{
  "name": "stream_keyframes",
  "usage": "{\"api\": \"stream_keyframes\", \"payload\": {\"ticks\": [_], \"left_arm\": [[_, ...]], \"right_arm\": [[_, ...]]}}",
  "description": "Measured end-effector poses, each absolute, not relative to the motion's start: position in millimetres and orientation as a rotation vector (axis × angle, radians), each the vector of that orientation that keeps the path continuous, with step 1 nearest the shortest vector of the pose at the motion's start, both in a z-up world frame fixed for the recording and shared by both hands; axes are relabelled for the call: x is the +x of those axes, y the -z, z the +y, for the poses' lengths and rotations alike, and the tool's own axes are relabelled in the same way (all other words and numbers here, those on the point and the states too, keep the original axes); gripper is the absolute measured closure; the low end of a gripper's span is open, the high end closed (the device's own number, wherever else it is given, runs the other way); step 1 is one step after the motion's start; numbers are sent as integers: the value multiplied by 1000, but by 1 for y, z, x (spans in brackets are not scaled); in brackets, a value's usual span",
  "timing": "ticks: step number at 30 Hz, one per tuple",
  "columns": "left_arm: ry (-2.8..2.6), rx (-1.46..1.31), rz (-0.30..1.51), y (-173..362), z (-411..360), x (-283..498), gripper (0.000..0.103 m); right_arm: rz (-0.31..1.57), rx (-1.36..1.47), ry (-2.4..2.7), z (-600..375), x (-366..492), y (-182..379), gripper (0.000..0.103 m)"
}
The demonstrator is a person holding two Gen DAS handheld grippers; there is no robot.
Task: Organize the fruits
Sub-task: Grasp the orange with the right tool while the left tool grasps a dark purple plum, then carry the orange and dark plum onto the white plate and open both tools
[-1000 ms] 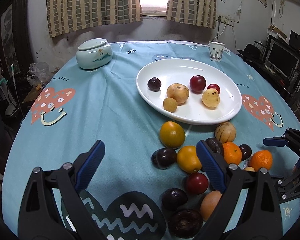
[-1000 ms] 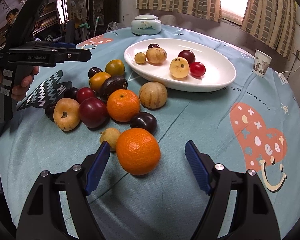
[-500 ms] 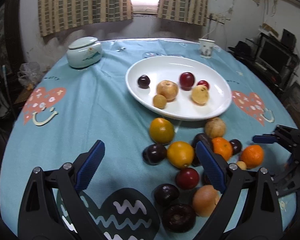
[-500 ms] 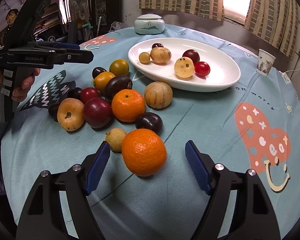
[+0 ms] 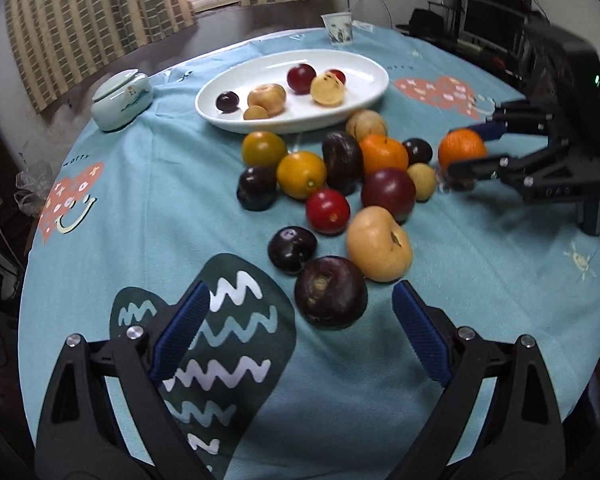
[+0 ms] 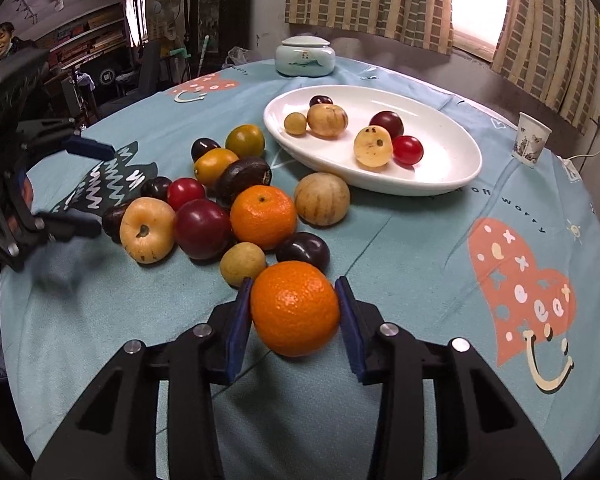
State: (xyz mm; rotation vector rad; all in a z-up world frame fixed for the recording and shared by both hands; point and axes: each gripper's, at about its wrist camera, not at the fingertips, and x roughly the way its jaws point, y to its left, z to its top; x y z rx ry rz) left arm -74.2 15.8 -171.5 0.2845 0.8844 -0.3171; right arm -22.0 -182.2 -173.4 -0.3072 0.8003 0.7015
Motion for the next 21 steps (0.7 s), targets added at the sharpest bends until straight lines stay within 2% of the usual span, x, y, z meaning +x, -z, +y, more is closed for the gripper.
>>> {"api": "stream_keyframes", "payload": {"ticks": [6, 7, 8, 9, 11, 16, 21], "left_arm": [[328, 291, 921, 186, 13, -63, 18], [336, 290, 922, 187, 13, -63, 24], [349, 289, 920, 189, 13, -64, 35], [366, 285, 923, 190, 12, -63, 41], [404, 271, 919, 189, 12, -64, 59], [385, 280, 899, 187, 10, -68, 60], [347, 254, 842, 161, 19, -76, 60]], "right_arm": [[812, -284, -682, -188, -17, 174, 62], [813, -283, -682, -188, -17, 174, 62], [816, -282, -684, -188, -17, 174, 62], [819, -282, -686, -188, -17, 174, 62], [824, -291, -684, -186, -17, 176, 62], [824, -285, -688, -186, -17, 176, 62], [811, -286, -694, -186, -19, 174, 62]]}}
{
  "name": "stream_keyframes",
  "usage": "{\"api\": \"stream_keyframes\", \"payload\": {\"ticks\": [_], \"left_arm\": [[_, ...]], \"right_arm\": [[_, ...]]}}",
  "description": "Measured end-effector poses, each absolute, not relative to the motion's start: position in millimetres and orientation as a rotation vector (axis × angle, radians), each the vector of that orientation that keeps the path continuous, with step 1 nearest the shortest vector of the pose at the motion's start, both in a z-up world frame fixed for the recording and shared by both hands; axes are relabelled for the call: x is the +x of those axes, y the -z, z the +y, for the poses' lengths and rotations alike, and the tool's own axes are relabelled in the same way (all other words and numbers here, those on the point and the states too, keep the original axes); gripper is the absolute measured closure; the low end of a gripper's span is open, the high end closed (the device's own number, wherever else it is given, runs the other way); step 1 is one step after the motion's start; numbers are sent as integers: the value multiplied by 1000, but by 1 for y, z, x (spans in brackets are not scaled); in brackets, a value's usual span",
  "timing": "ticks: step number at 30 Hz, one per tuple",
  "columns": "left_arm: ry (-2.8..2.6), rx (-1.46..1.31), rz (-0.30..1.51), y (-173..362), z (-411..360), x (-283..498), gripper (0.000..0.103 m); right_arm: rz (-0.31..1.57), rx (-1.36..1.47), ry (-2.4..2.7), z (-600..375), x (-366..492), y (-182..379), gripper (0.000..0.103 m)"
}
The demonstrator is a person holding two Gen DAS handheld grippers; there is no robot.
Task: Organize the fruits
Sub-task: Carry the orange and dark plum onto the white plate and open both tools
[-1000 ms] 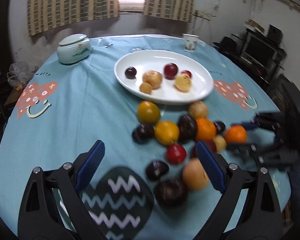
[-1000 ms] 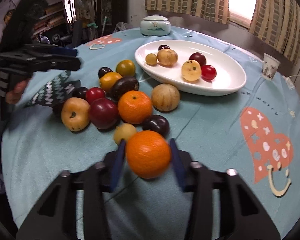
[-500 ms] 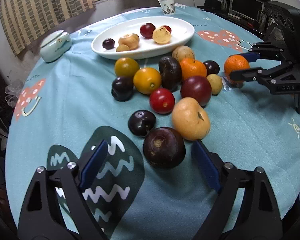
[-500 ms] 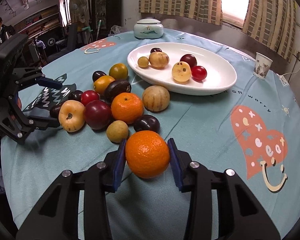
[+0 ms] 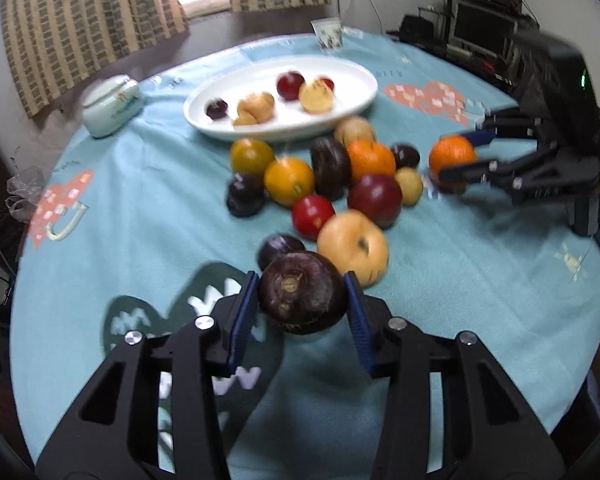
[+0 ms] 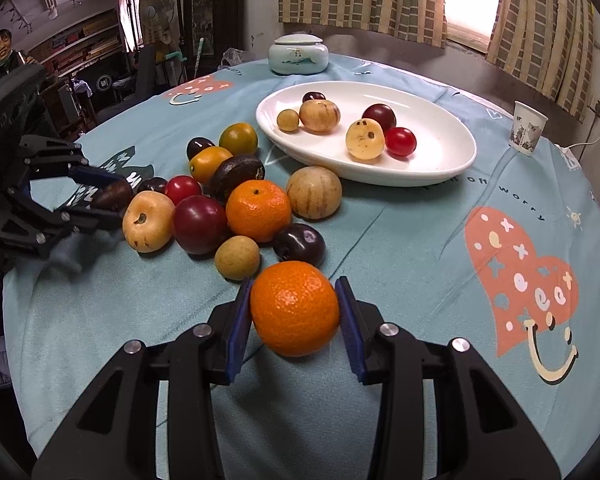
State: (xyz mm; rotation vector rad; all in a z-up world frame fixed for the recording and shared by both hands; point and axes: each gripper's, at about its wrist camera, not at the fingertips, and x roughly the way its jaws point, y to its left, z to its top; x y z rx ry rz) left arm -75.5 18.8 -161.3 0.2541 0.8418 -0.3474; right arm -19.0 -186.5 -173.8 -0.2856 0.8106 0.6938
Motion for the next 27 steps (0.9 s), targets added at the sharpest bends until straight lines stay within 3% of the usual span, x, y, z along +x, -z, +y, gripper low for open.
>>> {"api": "stream_keyframes", "payload": {"ticks": [12, 24, 25, 26, 27], "left_arm": [[217, 154, 699, 70, -6, 28, 59], [45, 94, 890, 119, -33, 160, 58], [28, 86, 894, 122, -31, 166, 58], [26, 81, 884, 123, -31, 168, 52], [22, 84, 878, 124, -29, 169, 46]], "right_arm": [[636, -93, -577, -199, 34, 107, 62], [779, -81, -412, -175, 164, 138, 60], [783, -85, -403, -174, 169, 140, 54], [774, -91, -408, -172, 171, 141, 28], [748, -97, -404, -172, 170, 140, 19]]}}
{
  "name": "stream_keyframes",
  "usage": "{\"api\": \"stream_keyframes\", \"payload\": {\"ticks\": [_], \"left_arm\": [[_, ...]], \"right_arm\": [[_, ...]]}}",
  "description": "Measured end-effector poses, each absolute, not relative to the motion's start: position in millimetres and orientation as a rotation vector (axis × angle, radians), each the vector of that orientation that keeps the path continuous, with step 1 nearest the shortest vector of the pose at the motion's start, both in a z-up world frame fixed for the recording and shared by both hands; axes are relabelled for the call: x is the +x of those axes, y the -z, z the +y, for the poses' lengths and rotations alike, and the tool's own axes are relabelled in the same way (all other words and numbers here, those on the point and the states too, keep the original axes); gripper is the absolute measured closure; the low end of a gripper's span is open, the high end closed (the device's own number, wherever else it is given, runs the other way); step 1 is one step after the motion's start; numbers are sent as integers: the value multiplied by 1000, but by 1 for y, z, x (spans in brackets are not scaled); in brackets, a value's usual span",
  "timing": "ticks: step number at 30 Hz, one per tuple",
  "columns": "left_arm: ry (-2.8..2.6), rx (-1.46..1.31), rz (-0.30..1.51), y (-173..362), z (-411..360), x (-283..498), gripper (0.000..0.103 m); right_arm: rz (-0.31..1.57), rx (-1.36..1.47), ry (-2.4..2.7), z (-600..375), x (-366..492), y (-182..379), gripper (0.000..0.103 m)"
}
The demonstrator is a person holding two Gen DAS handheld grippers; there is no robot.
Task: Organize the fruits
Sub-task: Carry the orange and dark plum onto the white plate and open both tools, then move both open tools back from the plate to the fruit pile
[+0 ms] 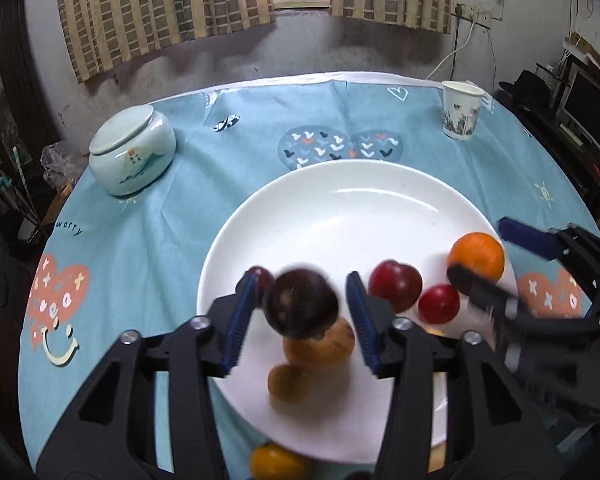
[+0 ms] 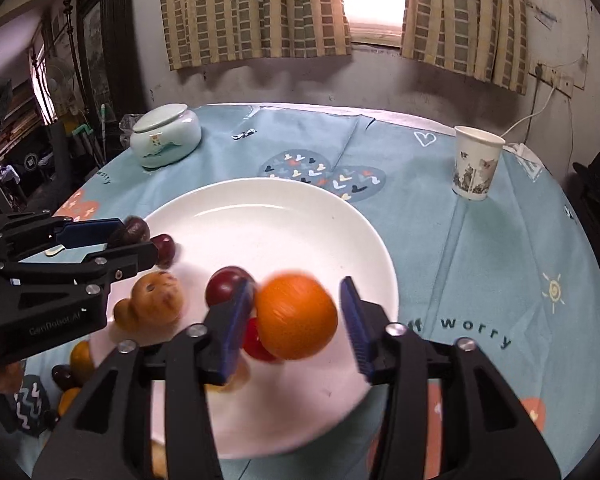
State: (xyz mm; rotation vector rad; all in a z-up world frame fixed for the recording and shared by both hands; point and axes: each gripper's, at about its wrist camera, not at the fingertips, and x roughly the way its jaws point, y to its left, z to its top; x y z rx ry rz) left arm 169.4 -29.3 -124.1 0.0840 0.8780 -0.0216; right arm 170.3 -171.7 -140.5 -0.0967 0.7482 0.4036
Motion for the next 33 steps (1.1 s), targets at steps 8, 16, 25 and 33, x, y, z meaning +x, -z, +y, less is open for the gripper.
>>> {"api": "stream_keyframes", "payload": {"ticks": [8, 16, 25, 33], "left_arm": [[53, -37, 843, 110, -1, 137, 33], [109, -122, 731, 90, 35, 43, 22], [99, -188, 642, 63, 65, -19, 15], [108, -184, 602, 55, 67, -49, 12]], "right_arm": [[637, 41, -370, -201, 133, 112, 13], [200, 276, -307, -257, 12, 38, 1], [-185, 385, -283, -292, -127, -49, 1], [-213, 415, -557, -293, -171, -49, 1]]}}
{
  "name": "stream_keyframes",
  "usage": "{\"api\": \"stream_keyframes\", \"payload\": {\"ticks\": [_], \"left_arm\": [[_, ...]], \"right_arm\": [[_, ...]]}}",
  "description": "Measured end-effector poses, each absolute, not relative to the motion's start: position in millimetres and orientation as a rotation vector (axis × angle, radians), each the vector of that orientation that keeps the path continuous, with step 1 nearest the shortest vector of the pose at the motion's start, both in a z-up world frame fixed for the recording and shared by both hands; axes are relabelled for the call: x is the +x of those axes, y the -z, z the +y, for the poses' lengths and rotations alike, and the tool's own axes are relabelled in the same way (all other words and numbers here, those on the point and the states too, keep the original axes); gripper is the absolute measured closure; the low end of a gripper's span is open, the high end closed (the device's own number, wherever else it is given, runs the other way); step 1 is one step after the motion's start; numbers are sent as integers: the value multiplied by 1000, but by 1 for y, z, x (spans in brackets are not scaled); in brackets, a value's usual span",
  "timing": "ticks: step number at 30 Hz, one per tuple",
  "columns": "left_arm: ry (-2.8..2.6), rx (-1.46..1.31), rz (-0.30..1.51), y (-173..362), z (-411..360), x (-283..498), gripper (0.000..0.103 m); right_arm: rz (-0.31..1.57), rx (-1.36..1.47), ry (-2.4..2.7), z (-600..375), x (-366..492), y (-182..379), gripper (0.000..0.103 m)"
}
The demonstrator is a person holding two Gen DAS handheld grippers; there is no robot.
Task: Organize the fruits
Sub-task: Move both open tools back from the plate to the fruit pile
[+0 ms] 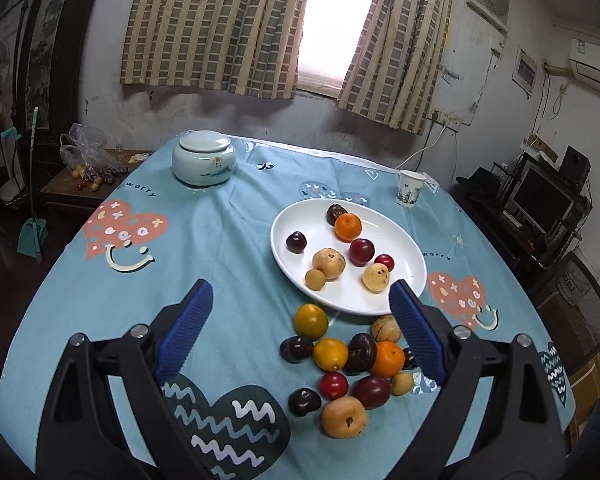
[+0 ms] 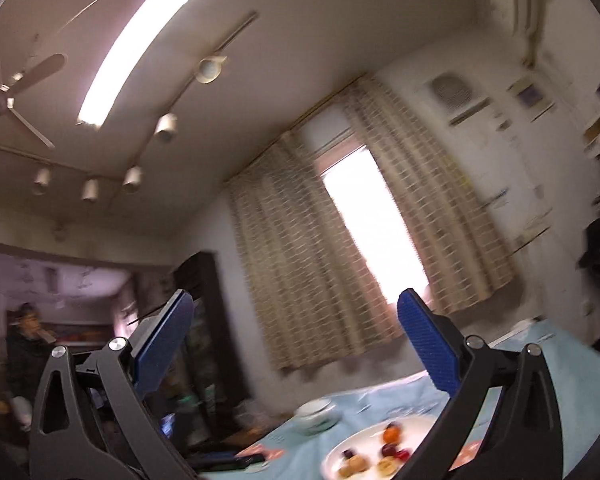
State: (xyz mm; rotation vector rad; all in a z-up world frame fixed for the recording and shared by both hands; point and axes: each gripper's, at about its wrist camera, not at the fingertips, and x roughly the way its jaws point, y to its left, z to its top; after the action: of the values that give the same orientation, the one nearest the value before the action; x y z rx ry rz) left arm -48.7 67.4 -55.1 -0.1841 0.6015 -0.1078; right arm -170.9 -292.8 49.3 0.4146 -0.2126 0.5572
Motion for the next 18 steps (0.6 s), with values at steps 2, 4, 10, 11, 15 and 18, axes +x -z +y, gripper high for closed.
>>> {"api": "stream_keyframes", "payload": {"ticks": [2, 4, 10, 11, 15, 18], "left_arm": [[107, -173, 604, 59, 68, -50, 12], [96, -172, 594, 62, 69, -48, 12], [147, -122, 562, 75, 57, -37, 9], [164, -94, 554, 78, 52, -37, 7], [242, -25, 543, 100, 38, -34, 5], [246, -4, 578, 116, 37, -27, 5]], "right_arm": [[-131, 379, -525, -281, -154, -39, 1], [-5, 362, -581, -266, -125, -23, 1], [322, 267, -504, -219, -52, 51, 1], [365, 233, -515, -213, -49, 63, 1], [541, 30, -633, -182, -49, 106, 1], [574, -19, -691, -174, -57, 125, 1]]}}
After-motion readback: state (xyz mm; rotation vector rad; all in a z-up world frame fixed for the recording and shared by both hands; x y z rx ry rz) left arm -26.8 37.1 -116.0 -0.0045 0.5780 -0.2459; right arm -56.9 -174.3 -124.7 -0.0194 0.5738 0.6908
